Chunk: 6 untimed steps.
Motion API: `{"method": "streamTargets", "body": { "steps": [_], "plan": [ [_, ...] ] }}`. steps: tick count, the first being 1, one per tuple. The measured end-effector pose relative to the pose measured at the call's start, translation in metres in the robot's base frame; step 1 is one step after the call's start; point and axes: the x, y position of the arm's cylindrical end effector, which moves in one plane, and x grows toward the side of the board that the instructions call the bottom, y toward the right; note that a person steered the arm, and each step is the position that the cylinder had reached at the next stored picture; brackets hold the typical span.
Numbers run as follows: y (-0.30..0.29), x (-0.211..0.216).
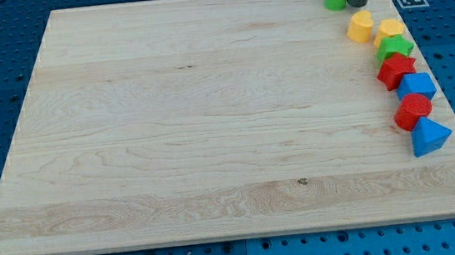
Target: Push the green circle to the top right of the board
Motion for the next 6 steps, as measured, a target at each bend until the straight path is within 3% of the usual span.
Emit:
{"method": "streamTargets", "body": {
  "steps": [4,6],
  "plan": [
    [-0.083,0.009],
    [-0.031,-0.028]
  ]
}}
